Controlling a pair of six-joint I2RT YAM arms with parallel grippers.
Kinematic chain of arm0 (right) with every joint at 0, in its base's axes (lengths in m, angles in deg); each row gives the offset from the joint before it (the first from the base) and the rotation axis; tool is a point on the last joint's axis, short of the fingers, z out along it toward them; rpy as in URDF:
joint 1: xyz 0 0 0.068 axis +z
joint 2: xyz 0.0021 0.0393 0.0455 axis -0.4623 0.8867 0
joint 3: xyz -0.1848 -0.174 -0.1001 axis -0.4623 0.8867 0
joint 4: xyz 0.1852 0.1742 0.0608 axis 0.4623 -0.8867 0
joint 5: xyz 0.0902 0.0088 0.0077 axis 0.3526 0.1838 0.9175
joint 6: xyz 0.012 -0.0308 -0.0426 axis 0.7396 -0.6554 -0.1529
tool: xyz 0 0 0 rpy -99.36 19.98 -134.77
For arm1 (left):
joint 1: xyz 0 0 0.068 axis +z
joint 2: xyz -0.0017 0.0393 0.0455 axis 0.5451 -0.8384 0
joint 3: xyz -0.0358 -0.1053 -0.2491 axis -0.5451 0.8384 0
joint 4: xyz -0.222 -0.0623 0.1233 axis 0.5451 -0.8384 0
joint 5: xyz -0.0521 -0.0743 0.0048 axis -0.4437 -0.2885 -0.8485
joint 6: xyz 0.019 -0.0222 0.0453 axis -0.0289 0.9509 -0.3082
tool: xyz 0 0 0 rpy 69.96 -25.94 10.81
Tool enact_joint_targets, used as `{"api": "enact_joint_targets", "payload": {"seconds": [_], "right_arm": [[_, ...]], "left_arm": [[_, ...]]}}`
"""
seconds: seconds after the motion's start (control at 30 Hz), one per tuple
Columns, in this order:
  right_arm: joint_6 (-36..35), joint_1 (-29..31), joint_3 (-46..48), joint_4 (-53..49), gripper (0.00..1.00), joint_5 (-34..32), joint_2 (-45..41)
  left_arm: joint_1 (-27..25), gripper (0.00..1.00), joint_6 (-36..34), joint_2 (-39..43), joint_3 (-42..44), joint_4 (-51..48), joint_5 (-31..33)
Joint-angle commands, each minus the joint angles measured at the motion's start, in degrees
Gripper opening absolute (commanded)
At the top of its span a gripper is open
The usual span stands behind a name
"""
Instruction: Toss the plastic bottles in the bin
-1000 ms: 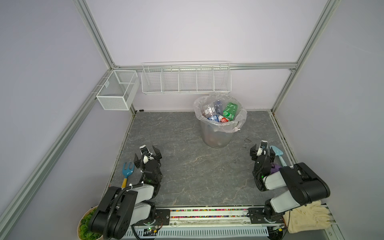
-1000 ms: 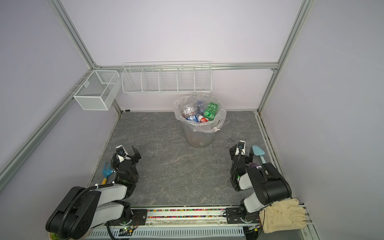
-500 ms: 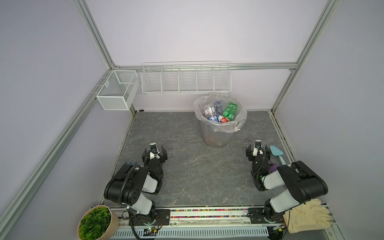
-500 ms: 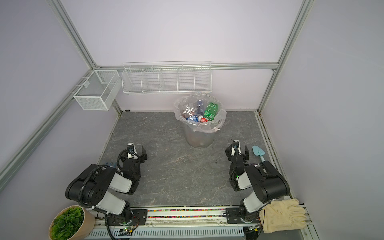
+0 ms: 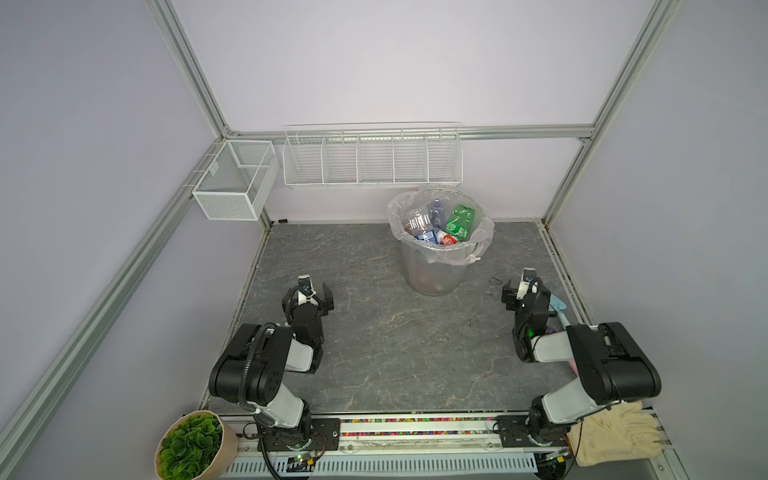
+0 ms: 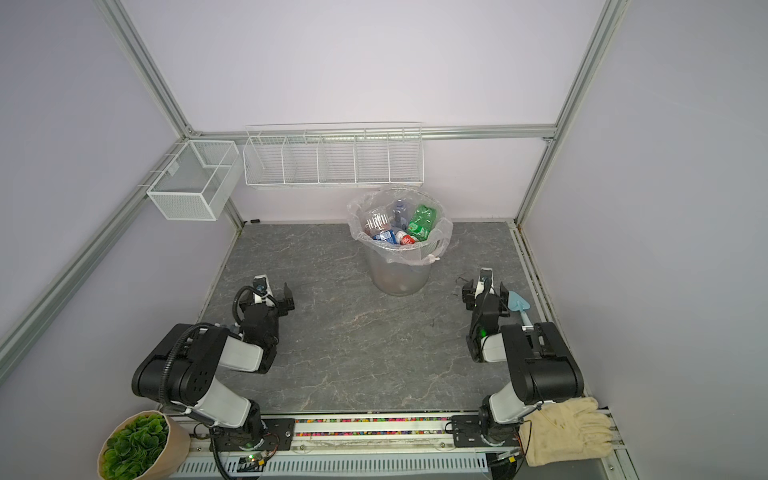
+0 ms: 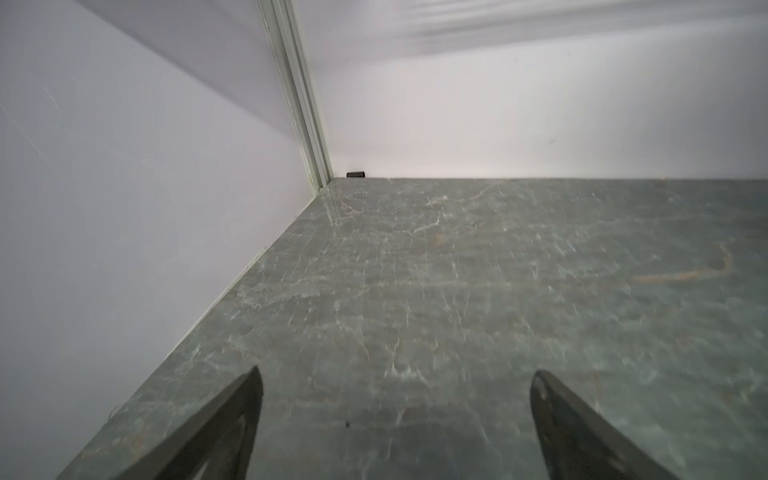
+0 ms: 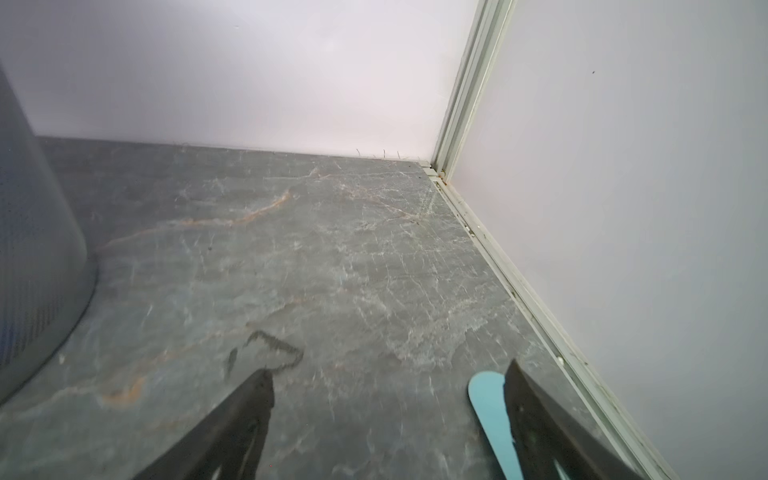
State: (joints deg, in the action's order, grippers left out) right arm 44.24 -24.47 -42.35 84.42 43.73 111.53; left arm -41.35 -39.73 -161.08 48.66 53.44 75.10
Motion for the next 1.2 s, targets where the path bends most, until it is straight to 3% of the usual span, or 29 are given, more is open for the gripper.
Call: {"api": "enact_joint_targets", "payload": {"seconds": [0.0, 0.53, 0.6, 0.7, 0.8, 0.9, 1.17], "right_arm": [[3.6, -0.8, -0.3, -7.0, 0.89, 5.8, -0.7], [3.6, -0.8, -0.3, -7.6, 0.89, 6.4, -1.3], [-0.4, -2.3, -0.6, -8.9, 0.89, 21.9, -1.7], [0.3, -4.8, -0.1, -6.6, 0.89, 29.1, -0.9], [2.0, -5.0, -1.7, -10.7, 0.89, 24.5, -1.5], [2.0, -4.7, -1.8, -10.8, 0.89, 23.9, -1.4], [2.4, -4.5, -1.7, -10.9, 0.89, 22.1, -1.5]], "left_arm": [[5.3, 0.99, 5.8, 2.2, -6.3, -16.6, -8.5], [5.9, 0.99, 5.1, 1.7, -5.2, -13.6, -9.8], [5.7, 0.99, 4.1, 2.0, -4.0, -11.9, -11.6], [5.8, 0.99, 1.1, 2.2, -1.2, -6.8, -18.5], [5.9, 0.99, 1.0, 1.8, -1.6, -7.1, -20.1], [7.3, 0.99, 4.4, 2.1, -5.0, -13.9, -17.8], [7.9, 0.99, 4.6, 1.8, -4.8, -13.2, -18.6]]}}
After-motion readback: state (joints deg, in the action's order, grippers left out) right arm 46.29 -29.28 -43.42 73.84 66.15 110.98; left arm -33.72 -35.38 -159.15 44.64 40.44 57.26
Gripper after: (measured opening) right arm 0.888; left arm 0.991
